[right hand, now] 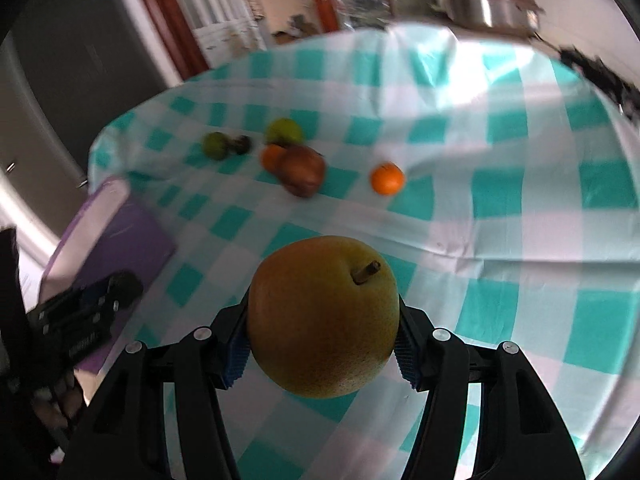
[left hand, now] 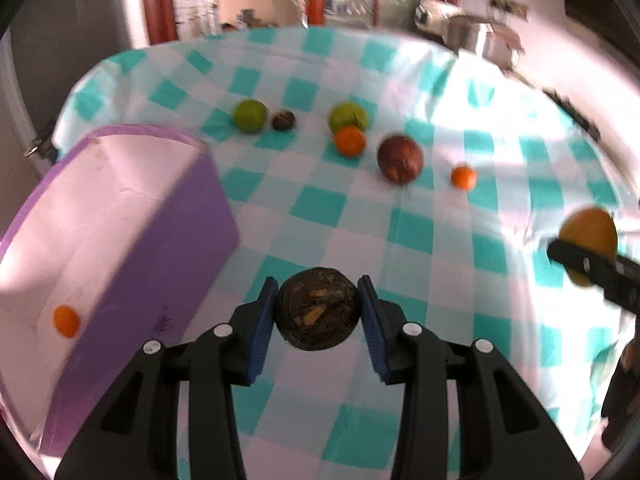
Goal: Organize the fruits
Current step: 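Carry the pear and brown fruit over the box with both grippers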
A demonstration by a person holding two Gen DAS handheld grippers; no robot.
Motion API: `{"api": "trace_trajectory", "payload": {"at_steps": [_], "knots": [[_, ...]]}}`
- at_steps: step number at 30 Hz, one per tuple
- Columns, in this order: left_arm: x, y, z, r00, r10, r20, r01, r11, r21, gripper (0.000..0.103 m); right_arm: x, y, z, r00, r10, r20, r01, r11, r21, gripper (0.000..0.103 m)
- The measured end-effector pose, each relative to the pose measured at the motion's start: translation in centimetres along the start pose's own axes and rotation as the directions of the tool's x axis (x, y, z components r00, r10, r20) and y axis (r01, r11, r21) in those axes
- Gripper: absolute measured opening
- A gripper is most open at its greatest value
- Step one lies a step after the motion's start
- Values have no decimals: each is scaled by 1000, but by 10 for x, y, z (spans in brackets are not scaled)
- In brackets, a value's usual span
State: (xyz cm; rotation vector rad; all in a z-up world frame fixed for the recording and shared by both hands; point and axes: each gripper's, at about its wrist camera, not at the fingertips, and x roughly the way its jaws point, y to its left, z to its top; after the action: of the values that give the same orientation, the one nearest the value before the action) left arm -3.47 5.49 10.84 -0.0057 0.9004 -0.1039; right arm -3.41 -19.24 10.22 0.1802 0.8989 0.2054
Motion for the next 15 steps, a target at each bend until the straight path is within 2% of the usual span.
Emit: {"api": "trace_trajectory", "payload": {"at_steps": [6,11,15], "knots": [[-56,17,5,994,23,109,-12,995,-99,41,-50,27,6,992,86,95,-74,990,-122,59],[-91,24,1,986,44,160,-27,994,-107,41,-77,41,4,981,135,136,-107,975,-196,59],[-114,28,-2,980,68,188,-51,994,-95,41,-89,47,2,979,155,135,-120,964,-237,59]]}}
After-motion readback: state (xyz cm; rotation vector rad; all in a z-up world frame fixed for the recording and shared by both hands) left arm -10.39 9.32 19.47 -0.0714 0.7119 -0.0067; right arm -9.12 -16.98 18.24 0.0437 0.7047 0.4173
